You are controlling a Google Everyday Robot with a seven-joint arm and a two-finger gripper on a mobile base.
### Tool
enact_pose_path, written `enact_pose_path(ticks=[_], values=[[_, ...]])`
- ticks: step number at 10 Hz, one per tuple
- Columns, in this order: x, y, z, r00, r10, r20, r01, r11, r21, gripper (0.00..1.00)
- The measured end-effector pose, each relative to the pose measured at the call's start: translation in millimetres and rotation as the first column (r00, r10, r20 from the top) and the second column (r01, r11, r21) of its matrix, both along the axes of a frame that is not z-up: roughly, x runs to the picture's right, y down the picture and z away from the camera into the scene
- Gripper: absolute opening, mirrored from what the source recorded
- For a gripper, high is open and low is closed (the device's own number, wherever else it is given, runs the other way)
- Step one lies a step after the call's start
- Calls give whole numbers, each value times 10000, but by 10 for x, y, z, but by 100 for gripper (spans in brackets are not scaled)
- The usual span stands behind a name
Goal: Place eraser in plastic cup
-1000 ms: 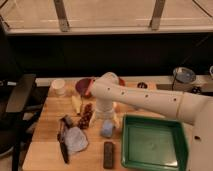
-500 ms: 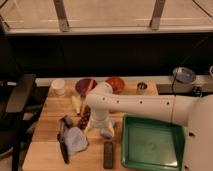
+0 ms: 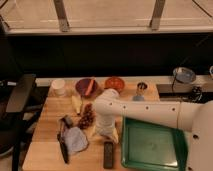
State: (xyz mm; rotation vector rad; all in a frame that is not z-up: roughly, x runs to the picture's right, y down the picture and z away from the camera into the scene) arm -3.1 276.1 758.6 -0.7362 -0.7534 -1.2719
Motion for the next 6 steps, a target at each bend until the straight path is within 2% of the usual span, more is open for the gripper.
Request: enact_pose_path(ticks=[3, 4, 5, 6], values=[[170, 161, 92, 9986, 151, -509, -174, 9989, -441, 79], [194, 191, 99, 9983, 140, -568, -171, 9984, -542, 75], [213, 221, 102, 9980, 162, -609, -201, 9977, -640, 62], [230, 231, 99, 9977, 203, -639, -247, 9974, -682, 55]])
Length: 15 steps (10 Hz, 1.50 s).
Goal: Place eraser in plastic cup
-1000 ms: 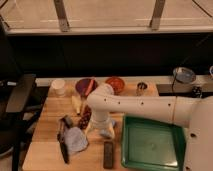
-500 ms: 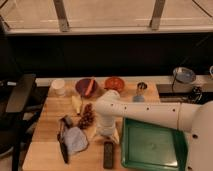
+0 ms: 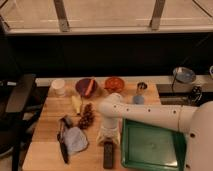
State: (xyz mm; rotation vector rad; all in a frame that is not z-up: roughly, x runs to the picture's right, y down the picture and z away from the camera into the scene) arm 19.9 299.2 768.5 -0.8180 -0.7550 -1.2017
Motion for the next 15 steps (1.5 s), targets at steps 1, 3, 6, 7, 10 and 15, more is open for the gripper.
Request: enact_pose_path(ticks=[1, 3, 6, 7, 10, 15], values=[[24, 10, -4, 10000, 71, -30, -71, 10000, -42, 45], [19, -6, -24, 9999, 125, 22, -125, 9999, -32, 23], [14, -332, -189, 9997, 185, 134, -191, 9987, 470, 0], [5, -515, -275, 9994, 263, 230, -279, 9970, 728, 0], [-10, -1244, -476, 9965, 758, 341, -807, 9801, 1812, 0], [399, -2499, -207, 9745, 2241, -59, -2083, 9148, 3462, 0]])
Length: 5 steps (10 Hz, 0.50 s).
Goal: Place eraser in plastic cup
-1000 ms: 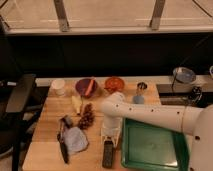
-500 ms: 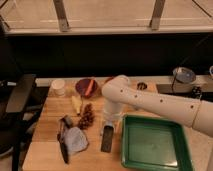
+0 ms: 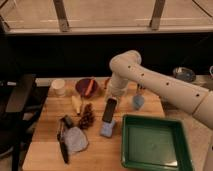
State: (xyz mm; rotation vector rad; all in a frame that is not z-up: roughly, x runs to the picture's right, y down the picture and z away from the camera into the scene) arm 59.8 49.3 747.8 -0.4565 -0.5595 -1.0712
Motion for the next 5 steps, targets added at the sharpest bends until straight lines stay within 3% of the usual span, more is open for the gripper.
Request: enact_pose_path(ticks=[2, 5], values=[[198, -151, 48, 9989, 437, -143, -435, 9989, 162, 0], [192, -148, 54, 9990, 430, -137, -428, 9989, 165, 0]])
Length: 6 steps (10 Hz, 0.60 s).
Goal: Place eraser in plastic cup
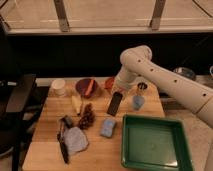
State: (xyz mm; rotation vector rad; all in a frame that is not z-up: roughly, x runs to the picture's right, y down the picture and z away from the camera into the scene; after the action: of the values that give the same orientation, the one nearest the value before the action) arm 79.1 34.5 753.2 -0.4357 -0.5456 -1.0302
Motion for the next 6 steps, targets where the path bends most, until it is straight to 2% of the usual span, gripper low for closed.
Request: enact_pose_path(ticks=[2, 4, 6], values=[[-1, 0, 2, 10000, -7, -4, 7, 10000, 7, 0], [81, -78, 19, 9992, 353, -183, -353, 9994, 34, 0], [422, -214, 59, 9929, 1019, -621, -1015, 9948, 92, 0]])
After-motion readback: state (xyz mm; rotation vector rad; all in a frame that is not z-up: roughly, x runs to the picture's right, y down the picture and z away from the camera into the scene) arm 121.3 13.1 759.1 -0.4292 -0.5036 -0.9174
